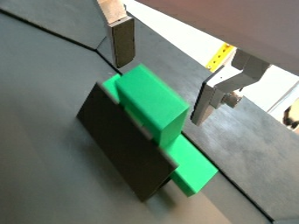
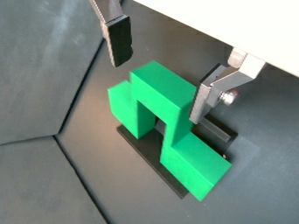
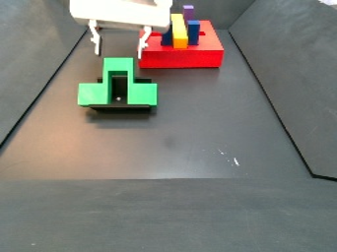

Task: Pick up the green object. Move up. Place the green object on the fixture. Regrasp the green object. Move to above the board. Insert the green object.
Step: Regrasp the green object.

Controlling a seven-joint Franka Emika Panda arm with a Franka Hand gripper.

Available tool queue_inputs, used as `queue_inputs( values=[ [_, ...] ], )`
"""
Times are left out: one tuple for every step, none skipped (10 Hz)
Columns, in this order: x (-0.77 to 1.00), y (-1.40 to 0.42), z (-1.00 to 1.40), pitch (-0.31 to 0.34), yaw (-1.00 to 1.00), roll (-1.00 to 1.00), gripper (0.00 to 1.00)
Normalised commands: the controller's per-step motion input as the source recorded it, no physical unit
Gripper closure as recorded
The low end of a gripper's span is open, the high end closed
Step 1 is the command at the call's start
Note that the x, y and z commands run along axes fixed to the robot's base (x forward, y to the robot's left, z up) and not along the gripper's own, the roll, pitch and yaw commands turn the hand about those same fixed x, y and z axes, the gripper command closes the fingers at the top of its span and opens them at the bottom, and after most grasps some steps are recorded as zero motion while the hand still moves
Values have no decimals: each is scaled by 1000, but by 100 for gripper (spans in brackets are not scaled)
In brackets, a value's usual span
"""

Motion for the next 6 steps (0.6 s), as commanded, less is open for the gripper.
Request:
queue_inputs(
  values=[
    [286,11,-357,69,197,446,0],
    [226,31,-323,54,186,391,0],
    [217,57,-249,60,177,289,0],
    [240,271,0,37,149,46,0],
    [166,260,-60,23,140,120,0],
    [0,97,-14,0,103,83,0]
  ],
)
